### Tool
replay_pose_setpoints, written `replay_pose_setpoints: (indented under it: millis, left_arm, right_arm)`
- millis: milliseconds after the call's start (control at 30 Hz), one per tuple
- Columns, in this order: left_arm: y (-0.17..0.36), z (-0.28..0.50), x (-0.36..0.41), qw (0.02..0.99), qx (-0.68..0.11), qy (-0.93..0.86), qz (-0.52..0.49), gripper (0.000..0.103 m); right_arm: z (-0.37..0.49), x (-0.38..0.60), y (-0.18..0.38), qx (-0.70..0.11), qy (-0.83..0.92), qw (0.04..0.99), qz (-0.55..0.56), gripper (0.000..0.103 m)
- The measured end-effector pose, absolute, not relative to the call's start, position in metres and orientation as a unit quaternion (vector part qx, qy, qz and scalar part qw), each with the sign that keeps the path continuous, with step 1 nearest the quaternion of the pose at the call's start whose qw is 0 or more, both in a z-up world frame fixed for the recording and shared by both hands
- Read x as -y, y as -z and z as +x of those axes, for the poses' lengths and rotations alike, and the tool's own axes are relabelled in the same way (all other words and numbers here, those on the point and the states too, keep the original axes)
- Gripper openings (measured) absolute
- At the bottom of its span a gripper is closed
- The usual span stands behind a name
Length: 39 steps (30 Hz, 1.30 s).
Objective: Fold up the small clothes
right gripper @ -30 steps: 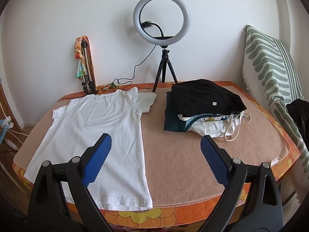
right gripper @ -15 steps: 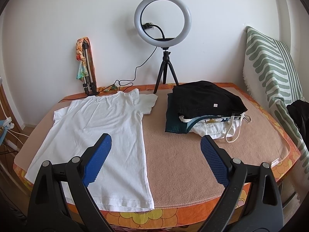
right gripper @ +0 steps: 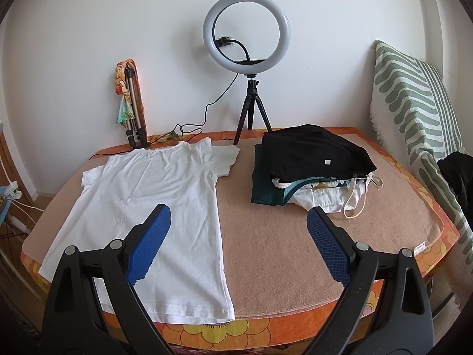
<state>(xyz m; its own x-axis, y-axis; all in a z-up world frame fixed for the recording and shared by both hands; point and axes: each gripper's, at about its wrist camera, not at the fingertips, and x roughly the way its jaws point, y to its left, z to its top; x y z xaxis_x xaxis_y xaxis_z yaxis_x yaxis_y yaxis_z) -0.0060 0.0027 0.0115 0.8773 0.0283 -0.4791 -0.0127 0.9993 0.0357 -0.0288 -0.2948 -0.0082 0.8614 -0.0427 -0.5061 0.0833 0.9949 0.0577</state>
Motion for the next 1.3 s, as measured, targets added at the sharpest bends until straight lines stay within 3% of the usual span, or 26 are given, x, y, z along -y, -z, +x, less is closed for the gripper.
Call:
replay_pose_setpoints:
  millis: [1300]
  left_arm:
    - [-0.0109,-0.0083,-0.0057,0.970,-0.242,-0.014,0.020,0.102]
  right_arm:
    - [-0.0282,0.2904,0.0058,-0.259,0.030,0.965,0.040,0.095]
